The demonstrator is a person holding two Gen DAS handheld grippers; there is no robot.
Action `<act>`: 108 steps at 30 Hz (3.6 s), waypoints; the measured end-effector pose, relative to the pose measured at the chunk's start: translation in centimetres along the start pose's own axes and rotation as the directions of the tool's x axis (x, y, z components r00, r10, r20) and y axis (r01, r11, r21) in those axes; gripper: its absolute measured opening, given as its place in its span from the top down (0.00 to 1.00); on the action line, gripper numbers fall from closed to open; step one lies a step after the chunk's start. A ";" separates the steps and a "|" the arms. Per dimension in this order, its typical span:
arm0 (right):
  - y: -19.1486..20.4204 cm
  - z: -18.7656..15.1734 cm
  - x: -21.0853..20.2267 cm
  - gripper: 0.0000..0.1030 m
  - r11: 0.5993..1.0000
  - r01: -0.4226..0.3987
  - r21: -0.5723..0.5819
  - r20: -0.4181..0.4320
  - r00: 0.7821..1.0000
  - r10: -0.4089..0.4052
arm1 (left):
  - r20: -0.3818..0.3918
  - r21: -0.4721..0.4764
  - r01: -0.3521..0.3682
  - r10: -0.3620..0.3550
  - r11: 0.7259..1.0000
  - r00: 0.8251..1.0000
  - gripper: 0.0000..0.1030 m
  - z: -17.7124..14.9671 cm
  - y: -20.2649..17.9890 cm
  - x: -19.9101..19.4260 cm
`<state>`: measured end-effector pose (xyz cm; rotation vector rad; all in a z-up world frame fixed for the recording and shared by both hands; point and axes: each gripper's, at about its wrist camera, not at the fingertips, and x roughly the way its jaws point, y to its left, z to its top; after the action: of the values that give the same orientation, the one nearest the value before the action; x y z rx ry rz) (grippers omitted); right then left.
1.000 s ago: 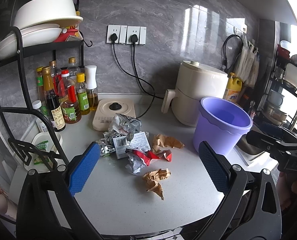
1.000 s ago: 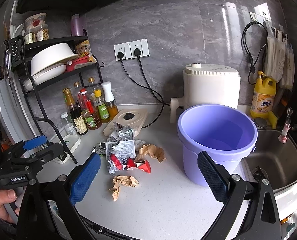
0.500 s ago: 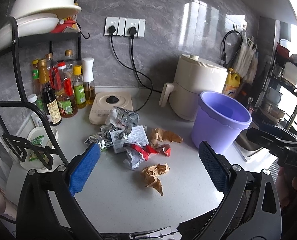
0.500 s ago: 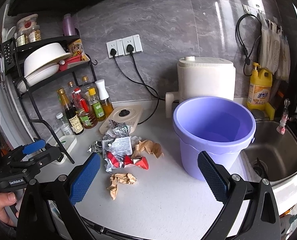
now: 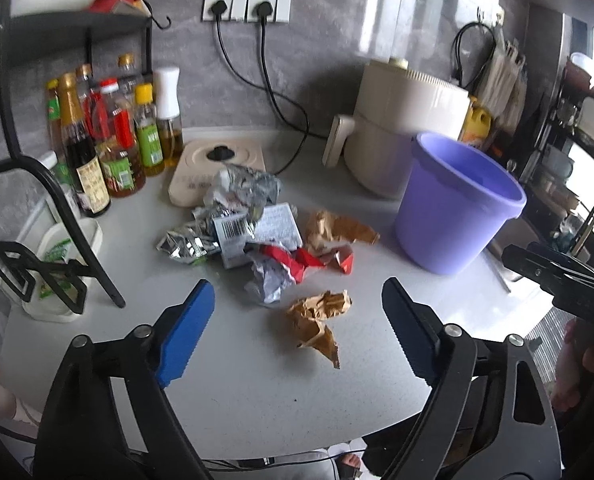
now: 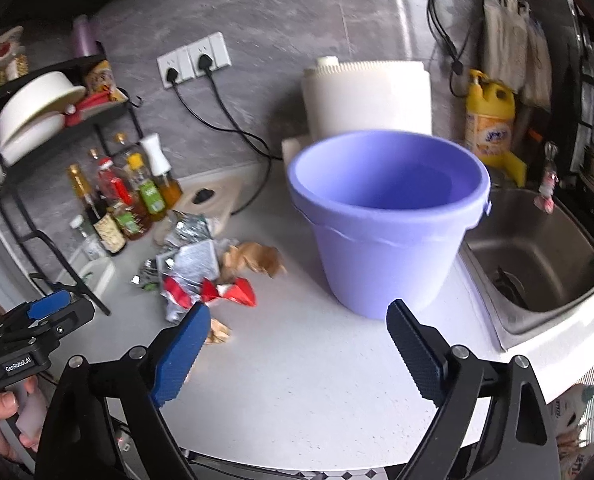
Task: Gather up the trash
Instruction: 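Close the left tool on the crumpled brown paper, then grasp the red-and-white wrapper with the right tool while the left lifts the brown paper, then carry both items over the purple bucket and open both tools to drop them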
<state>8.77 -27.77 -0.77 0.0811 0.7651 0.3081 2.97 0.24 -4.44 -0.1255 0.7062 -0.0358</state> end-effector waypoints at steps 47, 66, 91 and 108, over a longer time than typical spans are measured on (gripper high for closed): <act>9.8 -1.2 10.4 0.36 0.992 0.051 -0.112 -0.128 0.990 -0.065 | -0.105 0.006 -0.012 0.013 1.000 0.994 0.84 -0.5 8.6 7.6; 9.1 0.5 17.9 0.82 0.973 -0.147 -0.177 -0.251 0.963 0.100 | -0.075 -0.129 -0.212 0.204 0.969 0.976 0.84 0.4 7.0 6.3; 2.9 8.4 2.4 0.94 0.993 -0.070 -0.098 0.110 0.991 0.081 | 0.084 -0.006 -0.013 0.013 1.000 0.996 0.84 7.3 -1.6 4.2; -7.0 9.2 -1.0 0.93 0.996 0.088 0.035 0.178 0.980 -0.093 | 0.117 0.139 0.138 -0.155 0.981 0.981 0.84 9.8 -12.1 5.4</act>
<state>16.19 -34.37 5.22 0.0979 0.5922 0.2012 13.56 -11.20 0.97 -0.0537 0.5640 -0.2137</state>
